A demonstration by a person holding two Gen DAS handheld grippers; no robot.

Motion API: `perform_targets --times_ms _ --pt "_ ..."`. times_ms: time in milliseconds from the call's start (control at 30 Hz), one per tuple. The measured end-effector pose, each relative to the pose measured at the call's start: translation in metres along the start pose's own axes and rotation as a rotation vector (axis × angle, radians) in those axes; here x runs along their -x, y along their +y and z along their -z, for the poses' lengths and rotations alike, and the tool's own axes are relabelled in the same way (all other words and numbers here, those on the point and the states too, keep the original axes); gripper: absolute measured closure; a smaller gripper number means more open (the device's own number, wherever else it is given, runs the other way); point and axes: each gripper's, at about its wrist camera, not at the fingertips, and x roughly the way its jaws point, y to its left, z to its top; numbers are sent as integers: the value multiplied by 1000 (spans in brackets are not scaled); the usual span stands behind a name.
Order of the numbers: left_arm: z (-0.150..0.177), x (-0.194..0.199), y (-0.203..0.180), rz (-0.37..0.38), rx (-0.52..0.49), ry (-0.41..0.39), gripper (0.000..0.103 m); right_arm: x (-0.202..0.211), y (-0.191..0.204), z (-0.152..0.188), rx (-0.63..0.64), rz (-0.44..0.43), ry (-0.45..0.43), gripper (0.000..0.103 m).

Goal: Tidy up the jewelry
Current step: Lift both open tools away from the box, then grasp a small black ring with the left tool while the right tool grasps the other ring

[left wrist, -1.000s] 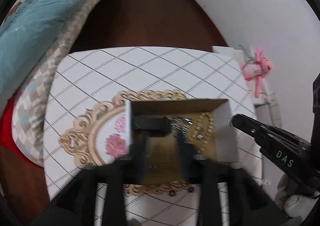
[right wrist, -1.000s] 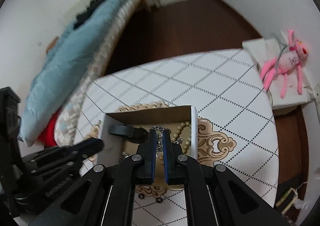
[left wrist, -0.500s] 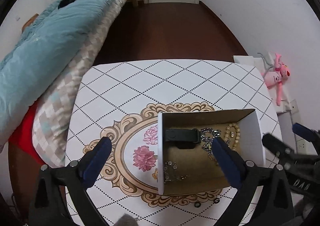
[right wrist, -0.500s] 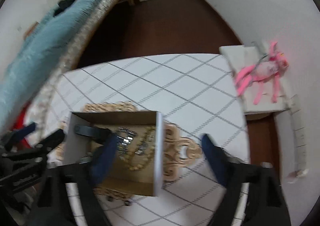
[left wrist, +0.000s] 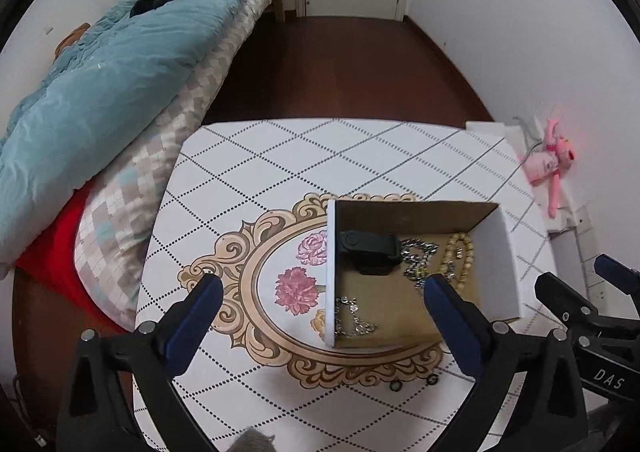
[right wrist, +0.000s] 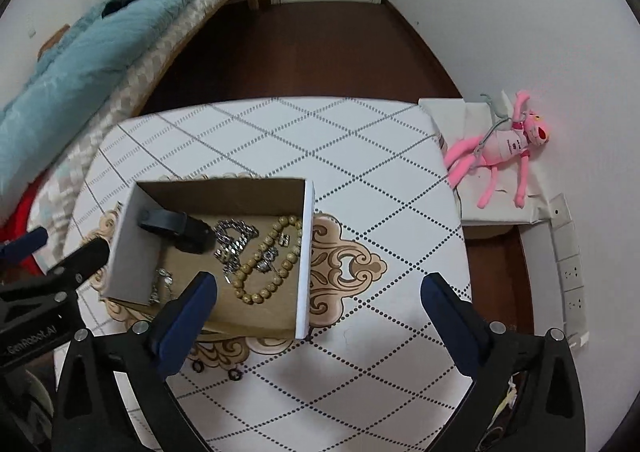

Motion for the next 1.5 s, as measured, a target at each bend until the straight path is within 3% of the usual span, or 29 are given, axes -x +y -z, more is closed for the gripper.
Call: perform_targets --times_ms 267,433,600,733,1000,1233,1267,1300,1400,1433,1500 --pt "18 32 2 -3 0 -35 1 43 2 19 -14 -34 -72 0" --pt "60 19 9 -27 6 34 1 35 10 54 2 -33 -45 0" --pt "107 -28 16 -39 -8 193 1 3 17 91 -5 -77 12 2" --pt "130 -55 24 -36 3 268 1 -27 30 109 15 -120 59 31" --pt "138 -72 32 -32 8 305 1 -59 51 119 38 -163 91 44" --pt "140 -79 35 -27 14 317 1 -70 64 121 71 -128 94 70" --pt "140 -79 36 -30 15 316 1 -69 66 122 82 -116 89 76" --pt "140 -79 35 -32 14 313 1 -69 66 122 86 -112 85 92" --pt "136 -72 31 -32 9 293 1 -68 65 123 81 -120 81 93" --pt "135 -69 28 -31 9 282 1 -66 62 123 71 -125 74 103" --pt "132 -62 19 -13 12 251 1 -59 54 124 46 -134 63 103"
